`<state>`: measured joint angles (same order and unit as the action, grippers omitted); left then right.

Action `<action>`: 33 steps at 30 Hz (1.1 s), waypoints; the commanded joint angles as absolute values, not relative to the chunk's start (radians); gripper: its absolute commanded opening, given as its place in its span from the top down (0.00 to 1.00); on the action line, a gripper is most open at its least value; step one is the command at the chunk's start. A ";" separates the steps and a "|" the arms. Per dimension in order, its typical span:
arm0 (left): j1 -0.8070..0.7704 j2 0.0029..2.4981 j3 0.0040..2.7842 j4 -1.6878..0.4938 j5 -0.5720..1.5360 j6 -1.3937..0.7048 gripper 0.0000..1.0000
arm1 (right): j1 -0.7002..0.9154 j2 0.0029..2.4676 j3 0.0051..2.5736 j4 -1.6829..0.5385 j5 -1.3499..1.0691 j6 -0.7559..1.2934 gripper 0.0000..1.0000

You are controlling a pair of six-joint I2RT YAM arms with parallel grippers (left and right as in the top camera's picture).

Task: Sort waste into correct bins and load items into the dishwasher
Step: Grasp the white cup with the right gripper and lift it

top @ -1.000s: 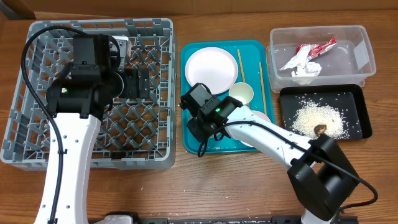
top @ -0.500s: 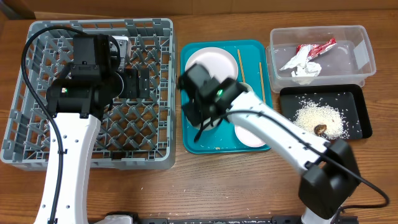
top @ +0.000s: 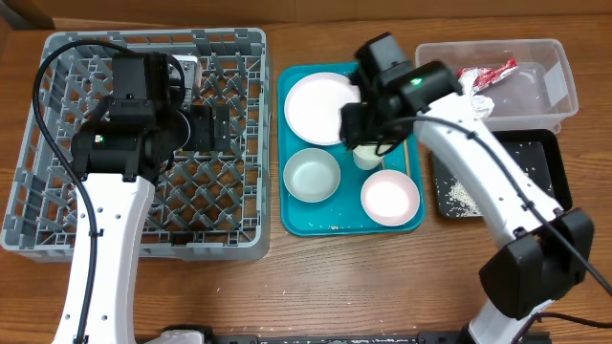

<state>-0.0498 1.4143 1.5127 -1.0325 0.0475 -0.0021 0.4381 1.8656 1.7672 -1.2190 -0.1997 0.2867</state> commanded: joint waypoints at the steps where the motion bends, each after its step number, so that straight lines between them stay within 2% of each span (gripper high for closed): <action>1: -0.046 1.420 1.533 -1.024 0.063 -0.016 0.00 | 0.369 1.848 1.786 -1.255 -0.273 0.315 0.51; 11: -0.046 1.420 1.533 -1.021 0.080 -0.035 0.00 | 0.289 1.858 1.735 -1.264 -0.140 0.376 0.50; 25: -0.046 1.420 1.532 -1.022 0.131 -0.054 0.00 | 0.289 1.863 1.452 -0.965 -0.091 0.398 0.52; 30: -0.046 1.420 1.533 -1.024 0.131 -0.054 0.00 | 0.289 1.863 1.405 -0.909 -0.103 0.397 0.74; 33: -0.046 1.420 1.533 -1.024 0.131 -0.054 0.00 | 0.289 1.863 1.401 -0.902 -0.102 0.397 0.78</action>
<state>-0.0498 1.4143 1.5127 -1.0252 0.1158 -0.0322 0.2886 1.8660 1.4078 -0.9138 -0.1051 0.3931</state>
